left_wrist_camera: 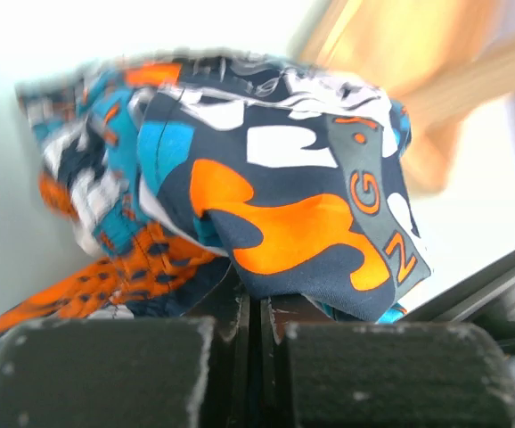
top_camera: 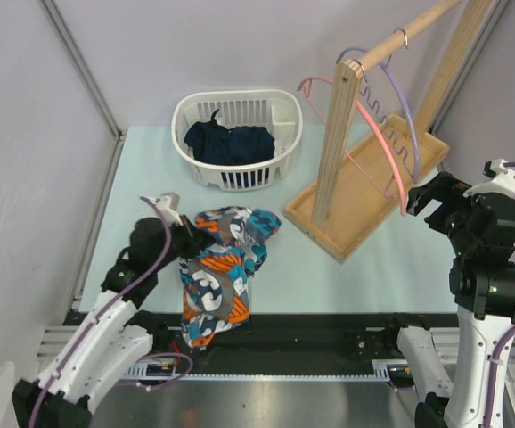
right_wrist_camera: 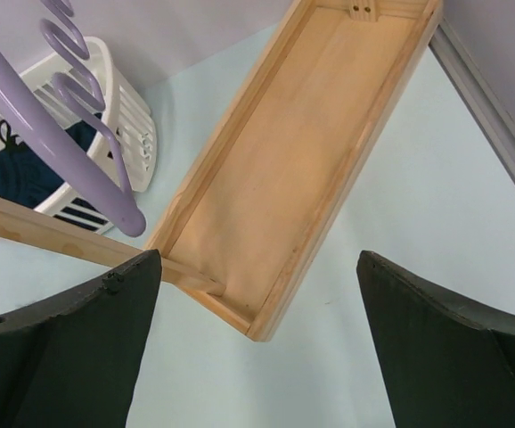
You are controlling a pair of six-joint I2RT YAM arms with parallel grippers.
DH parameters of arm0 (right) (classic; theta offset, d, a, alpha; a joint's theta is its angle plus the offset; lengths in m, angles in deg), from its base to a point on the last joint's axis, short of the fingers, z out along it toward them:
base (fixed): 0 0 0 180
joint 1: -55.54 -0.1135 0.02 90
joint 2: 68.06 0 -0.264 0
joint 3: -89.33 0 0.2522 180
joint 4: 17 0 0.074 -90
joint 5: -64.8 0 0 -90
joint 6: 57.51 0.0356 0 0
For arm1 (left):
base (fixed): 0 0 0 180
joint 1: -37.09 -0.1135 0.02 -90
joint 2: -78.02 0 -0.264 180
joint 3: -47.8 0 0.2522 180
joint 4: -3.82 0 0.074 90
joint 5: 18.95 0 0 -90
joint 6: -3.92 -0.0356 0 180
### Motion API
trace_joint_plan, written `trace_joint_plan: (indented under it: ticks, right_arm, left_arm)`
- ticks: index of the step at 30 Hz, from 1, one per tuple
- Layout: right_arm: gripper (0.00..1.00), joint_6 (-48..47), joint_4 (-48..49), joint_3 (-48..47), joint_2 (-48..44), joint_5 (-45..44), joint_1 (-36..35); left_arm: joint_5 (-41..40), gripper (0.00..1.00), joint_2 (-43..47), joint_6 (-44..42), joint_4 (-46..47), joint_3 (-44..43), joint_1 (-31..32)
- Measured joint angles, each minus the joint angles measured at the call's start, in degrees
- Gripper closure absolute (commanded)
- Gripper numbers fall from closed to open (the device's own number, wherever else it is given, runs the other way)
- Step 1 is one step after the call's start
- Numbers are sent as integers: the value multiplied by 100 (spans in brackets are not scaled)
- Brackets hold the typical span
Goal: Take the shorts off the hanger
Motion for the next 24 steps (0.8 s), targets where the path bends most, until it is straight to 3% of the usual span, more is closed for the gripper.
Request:
trace_joint_plan:
  ticks: [3, 8, 14, 21, 24]
  right_arm:
    - [3, 15, 15, 114, 0, 4, -11]
    - [3, 179, 140, 431, -46, 4, -13]
    - [3, 415, 210, 866, -107, 24, -15]
    - [3, 446, 356, 1209, -105, 66, -15]
    - [3, 435, 446, 1270, -85, 55, -15]
  left_arm:
    - [656, 100, 376, 177, -90, -481, -715]
    - [1591, 100, -74, 684, 348, -1703, -1397]
    - [1882, 99, -1121, 1434, 1956, -2800, -1451]
    - [1967, 99, -3119, 2264, 4186, -4308, -1458]
    - [1952, 100, -3709, 2337, 4682, -4684, -1467]
